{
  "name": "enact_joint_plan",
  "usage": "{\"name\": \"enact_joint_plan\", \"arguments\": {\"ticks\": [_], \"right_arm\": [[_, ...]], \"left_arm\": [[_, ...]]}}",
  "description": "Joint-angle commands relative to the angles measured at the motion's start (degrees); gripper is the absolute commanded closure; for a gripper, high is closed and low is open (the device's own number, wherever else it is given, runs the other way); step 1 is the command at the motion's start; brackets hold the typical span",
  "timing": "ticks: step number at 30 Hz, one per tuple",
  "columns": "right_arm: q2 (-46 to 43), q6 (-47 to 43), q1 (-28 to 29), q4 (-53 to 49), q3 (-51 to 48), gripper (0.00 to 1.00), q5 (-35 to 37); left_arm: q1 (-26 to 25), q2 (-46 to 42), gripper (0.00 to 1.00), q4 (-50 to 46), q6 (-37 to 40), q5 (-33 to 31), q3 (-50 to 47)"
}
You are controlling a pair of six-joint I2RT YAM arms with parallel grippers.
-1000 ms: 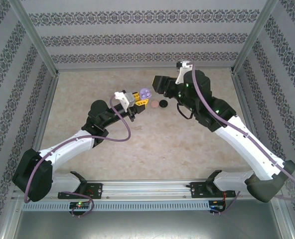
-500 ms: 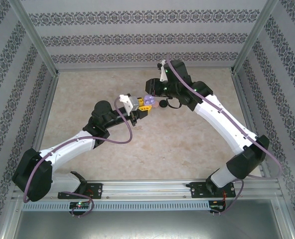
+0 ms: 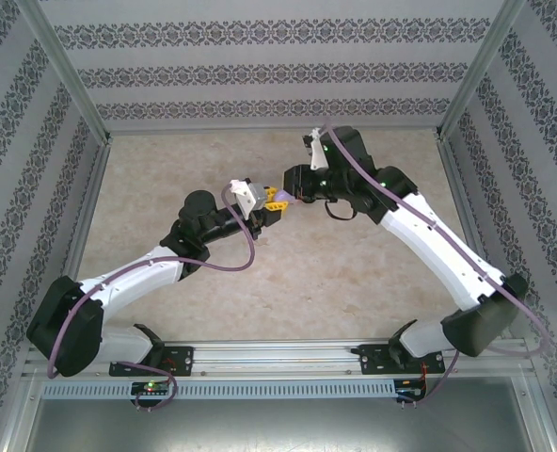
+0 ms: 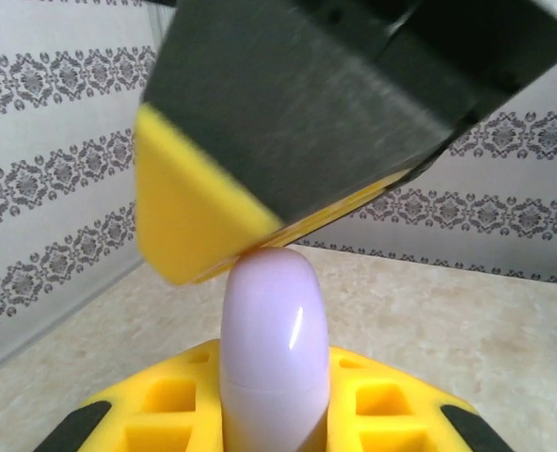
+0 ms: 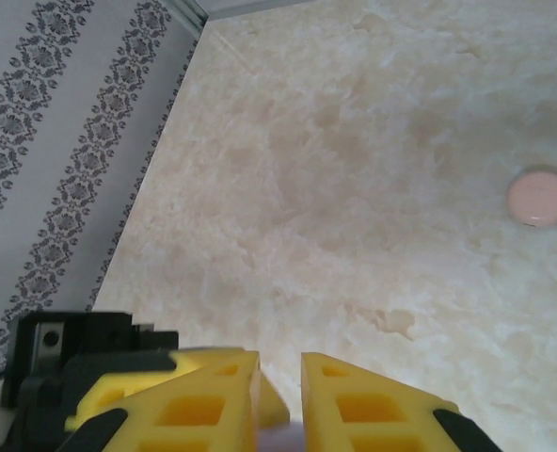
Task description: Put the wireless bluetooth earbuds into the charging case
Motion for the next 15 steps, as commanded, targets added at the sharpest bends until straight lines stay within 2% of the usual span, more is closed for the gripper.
{"name": "enact_joint_plan", "arguments": {"ticks": [1,6,11,15], "right_arm": [[-4.07,1.2,-0.85,-1.04,-2.93,0.8,-0.62],[-11.09,5.55,-7.77,3.16,-9.52,0.72,4.47],[-16.47,4.96,-9.91,5.88,-20.15,0.48,10.2],[-20.04,4.76,-10.26,8.16,-29.66,0.31,13.09]], "left_arm": [[-0.52,0.91,1.0,3.79,-1.7,-3.89,1.67],[-0.09,3.6,1.0,1.97,-5.75,-9.59,2.61],[3.06,9.74,1.0,-7.21,-15.86,-11.45,8.06],[5.78,17.84,1.0,-19.23,-23.2,-10.59,16.82]]}}
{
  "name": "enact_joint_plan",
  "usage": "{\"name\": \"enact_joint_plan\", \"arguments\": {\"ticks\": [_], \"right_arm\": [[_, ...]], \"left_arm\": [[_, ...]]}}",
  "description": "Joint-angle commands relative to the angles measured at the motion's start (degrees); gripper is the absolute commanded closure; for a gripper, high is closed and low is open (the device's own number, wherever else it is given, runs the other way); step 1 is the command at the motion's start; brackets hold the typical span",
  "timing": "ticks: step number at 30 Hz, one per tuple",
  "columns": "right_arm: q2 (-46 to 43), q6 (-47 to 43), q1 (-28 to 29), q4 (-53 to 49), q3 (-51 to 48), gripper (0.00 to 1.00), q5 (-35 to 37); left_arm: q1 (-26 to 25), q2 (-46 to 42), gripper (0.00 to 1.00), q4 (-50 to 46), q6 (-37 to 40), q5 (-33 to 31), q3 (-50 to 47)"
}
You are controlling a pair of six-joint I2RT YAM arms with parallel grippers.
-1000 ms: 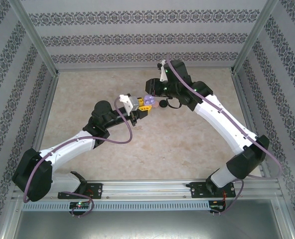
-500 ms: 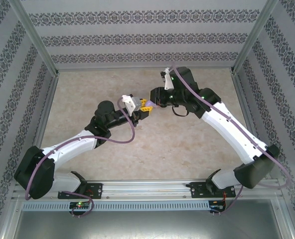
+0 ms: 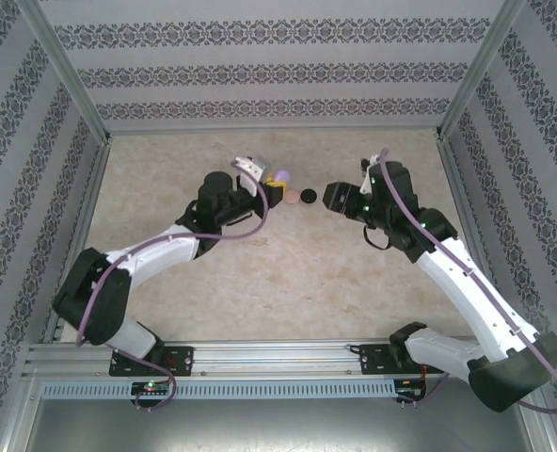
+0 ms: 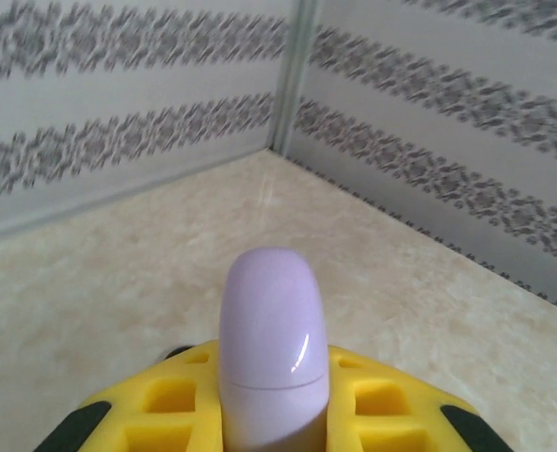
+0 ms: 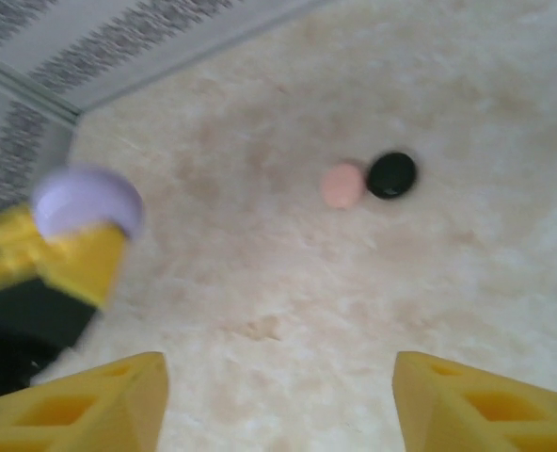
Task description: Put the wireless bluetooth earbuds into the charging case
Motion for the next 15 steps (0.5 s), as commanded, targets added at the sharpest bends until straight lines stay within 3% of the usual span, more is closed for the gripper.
{"name": "enact_joint_plan", "arguments": {"ticks": [1,9,15], "right_arm": [[-2.22,0.17,-0.35,2.6,-6.62,0.27,4.41],[-6.05,-0.75,-1.37,1.79,-13.41,0.2,6.79],[-7.4,-2.02,-3.69,1.11,-14.07,0.2,6.42]], "left_arm": [[2.37,6.09,1.0,-12.23,-9.9,-0.13,7.1],[7.34,23.46,1.0,-22.91,-23.5,6.49,20.88],[7.99,31.3,0.97,-30.61,-25.48,9.43,29.1]]}}
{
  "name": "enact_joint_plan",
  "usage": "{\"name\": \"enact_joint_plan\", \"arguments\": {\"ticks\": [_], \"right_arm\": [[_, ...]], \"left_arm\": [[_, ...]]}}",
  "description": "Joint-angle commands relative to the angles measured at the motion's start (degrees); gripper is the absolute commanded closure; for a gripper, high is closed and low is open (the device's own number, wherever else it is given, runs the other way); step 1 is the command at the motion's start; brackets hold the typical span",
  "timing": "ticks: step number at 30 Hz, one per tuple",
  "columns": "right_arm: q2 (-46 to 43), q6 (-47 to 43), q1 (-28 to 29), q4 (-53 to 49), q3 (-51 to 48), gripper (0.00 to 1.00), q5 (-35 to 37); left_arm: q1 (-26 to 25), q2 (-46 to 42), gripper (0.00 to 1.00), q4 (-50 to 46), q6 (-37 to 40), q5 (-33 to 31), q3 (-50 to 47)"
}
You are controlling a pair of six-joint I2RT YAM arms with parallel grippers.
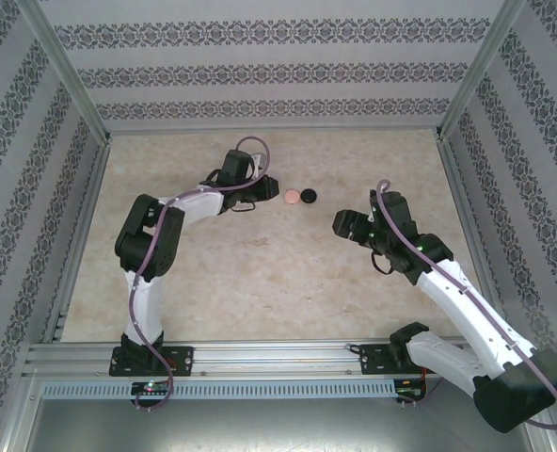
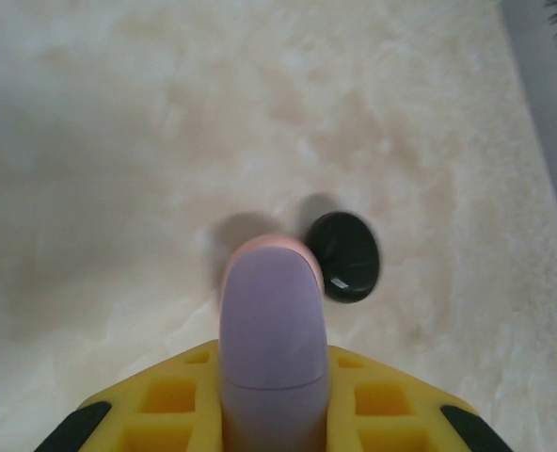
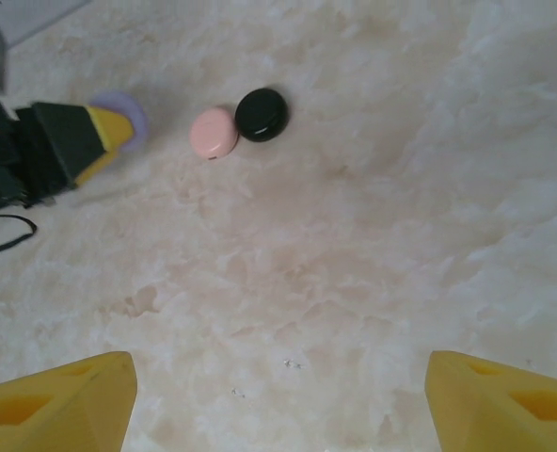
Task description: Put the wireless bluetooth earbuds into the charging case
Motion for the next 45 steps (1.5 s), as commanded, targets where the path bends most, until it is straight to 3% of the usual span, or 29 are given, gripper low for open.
{"name": "enact_joint_plan", "arguments": {"ticks": [1,14,21,34,38,39,41,45], "right_arm": [[-0.91,-1.65,-1.46,0.48,-0.92,0.2,1.13],[-1.49,-2.4,-4.0,0.35,0.11,0.2,-0.89],[-1.28,-2.67,-4.53,-0.05,1.31,0.19,-1.38],[-1.37,-3.85,-5.14,-1.18,5.46,0.13,-3.02],[-1.29,-4.7,-5.47,-2.01,6.06,0.02,-2.9],[-1.28,-5.14,-5.61,-2.39,6.37,0.02,-2.61],[-1.23,-6.35,-6.0,-3.33,7.0,0.02,-1.6],[-0.93,-8.04,-6.4,-4.51,7.86,0.02,1.38]], "left_arm": [[-0.07,2.07,0.95,-7.11,-2.87,4.13,5.55],[0.41,9.17,0.87,-20.15,-1.7,1.95,13.84],[0.88,10.6,0.77,-22.86,-0.78,1.34,15.16],[2.46,8.18,0.35,-28.69,3.64,-2.34,15.52],[3.76,6.51,0.28,-31.42,6.43,-4.31,16.15],[4.1,5.79,0.23,-31.74,7.13,-4.79,15.95],[5.15,3.17,0.0,-32.35,8.8,-5.94,15.16],[6.84,-3.93,0.0,-32.29,11.2,-8.37,12.35]]}}
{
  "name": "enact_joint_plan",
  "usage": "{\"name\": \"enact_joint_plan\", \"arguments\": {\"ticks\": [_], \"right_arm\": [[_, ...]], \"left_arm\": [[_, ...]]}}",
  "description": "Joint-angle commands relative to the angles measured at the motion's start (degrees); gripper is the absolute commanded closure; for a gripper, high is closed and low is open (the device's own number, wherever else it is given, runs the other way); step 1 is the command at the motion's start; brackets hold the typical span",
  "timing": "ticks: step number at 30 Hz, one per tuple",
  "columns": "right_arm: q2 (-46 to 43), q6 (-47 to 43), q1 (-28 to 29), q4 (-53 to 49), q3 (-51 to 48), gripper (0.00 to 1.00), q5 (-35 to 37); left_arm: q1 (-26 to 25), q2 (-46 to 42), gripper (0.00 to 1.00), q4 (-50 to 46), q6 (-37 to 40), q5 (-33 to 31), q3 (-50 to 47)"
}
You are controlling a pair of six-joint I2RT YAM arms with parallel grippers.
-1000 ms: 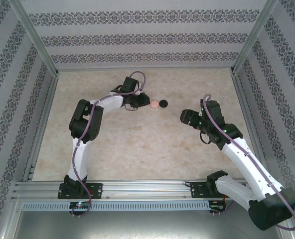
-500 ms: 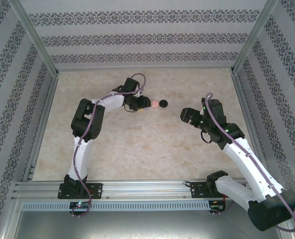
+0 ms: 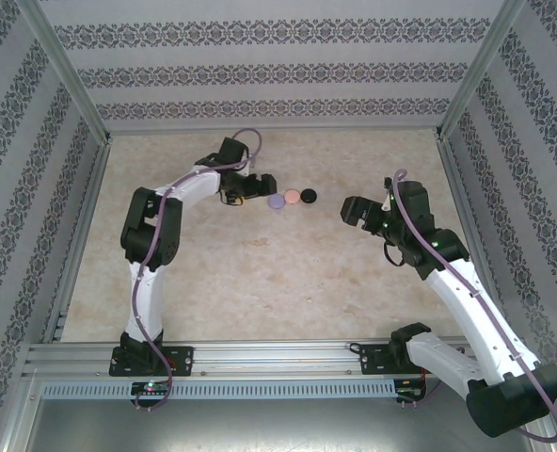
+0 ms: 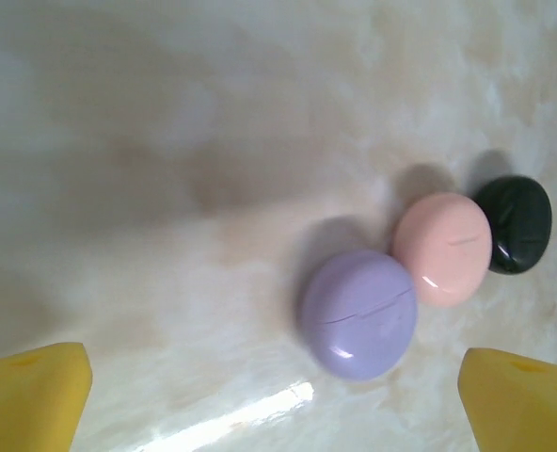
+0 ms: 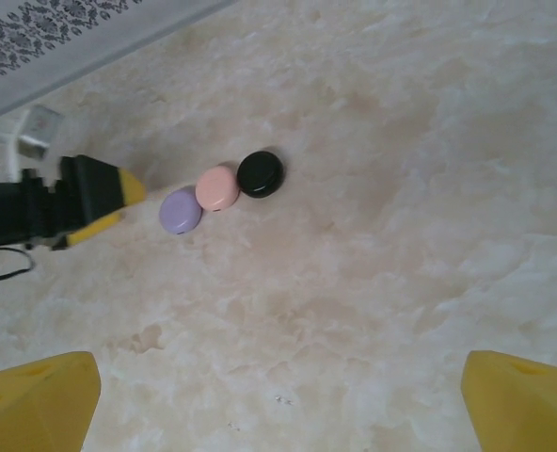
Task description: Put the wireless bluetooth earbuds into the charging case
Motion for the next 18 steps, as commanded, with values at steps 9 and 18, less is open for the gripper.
{"name": "enact_joint_plan", "arguments": {"ticks": [9,18], "right_arm": [[0.58,-6.31,-2.48,0.49,-0.6,0.02,16.96],[1.1,-10.07,-5.1,17.59,-12.89,0.02,34.05]], "left_arm": [[3.46,-25.78,0.0,0.53,7.91,-9.99,-12.68],[4.2,-46.26,0.0,17.98,11.8,-21.27,-33.6]]}}
